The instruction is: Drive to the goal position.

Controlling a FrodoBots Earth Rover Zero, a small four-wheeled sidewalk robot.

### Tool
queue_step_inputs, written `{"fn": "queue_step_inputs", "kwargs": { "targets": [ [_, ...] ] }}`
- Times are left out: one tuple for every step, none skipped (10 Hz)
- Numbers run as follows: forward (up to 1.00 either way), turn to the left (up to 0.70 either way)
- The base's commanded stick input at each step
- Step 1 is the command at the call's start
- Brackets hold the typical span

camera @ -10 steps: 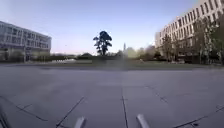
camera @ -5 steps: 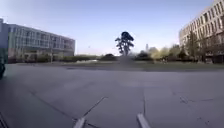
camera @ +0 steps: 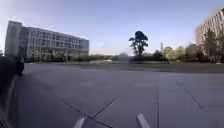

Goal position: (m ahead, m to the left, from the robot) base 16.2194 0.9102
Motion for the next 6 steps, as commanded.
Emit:
{"fn": "queue_step_inputs", "kwargs": {
  "targets": [
    [0.0,0.39],
    [0.39,0.0],
    [0.44,0.0],
    [0.45,0.0],
    [0.45,0.0],
    [0.45,0.0]
  ]
}}
